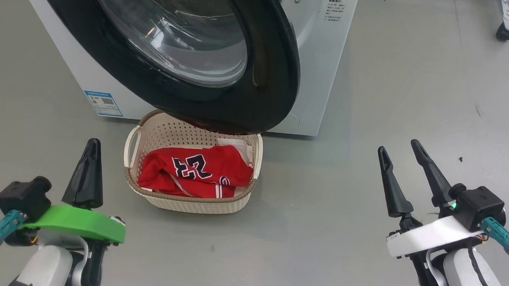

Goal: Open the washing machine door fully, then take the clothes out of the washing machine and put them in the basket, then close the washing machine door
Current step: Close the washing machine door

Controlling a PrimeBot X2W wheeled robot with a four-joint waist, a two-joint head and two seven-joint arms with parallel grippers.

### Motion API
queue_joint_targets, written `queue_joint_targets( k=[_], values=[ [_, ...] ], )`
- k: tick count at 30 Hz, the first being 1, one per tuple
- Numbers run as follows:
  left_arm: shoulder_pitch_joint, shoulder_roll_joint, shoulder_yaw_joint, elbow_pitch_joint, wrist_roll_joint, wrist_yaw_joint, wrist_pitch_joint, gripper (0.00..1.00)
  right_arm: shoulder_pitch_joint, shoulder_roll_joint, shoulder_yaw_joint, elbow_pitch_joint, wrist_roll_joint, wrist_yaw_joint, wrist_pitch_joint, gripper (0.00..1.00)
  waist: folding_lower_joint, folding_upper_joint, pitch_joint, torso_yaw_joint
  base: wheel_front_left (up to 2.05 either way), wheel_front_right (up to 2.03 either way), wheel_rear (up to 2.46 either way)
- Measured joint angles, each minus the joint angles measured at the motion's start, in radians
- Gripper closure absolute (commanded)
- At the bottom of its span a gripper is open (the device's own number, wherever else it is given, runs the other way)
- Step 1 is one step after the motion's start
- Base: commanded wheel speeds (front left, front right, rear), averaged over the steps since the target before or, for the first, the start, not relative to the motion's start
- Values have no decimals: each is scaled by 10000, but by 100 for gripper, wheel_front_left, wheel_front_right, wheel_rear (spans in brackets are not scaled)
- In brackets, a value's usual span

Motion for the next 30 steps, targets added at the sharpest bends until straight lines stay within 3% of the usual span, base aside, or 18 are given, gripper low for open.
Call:
queue_joint_targets(
  k=[8, 9, 10, 11, 30],
  values=[
    [369, -368, 303, -376, 571, 10, 4, 100, 68, 35, 50, -2, -79, 0, 0, 0, 0, 0, -28, 89, 0, 0, 0],
    [425, -376, 297, -401, 708, 10, 4, 77, 80, 35, 48, -2, -81, 0, 0, 0, 0, 0, -31, 96, 0, 0, 0],
    [472, -374, 282, -420, 857, 10, 4, 34, 86, 36, 48, 0, -81, 0, 0, 0, 0, 0, -35, 103, 0, 0, 0],
    [523, -374, 276, -464, 1026, 10, 4, 0, 88, 36, 48, 0, -81, 0, 0, 0, 0, 0, -39, 109, 0, 0, 0],
    [970, -813, 474, -656, 2192, -52, 4, 0, 138, 63, 35, 10, -81, 0, 0, 0, 0, 0, -55, 232, 0, 0, 0]
  ],
)
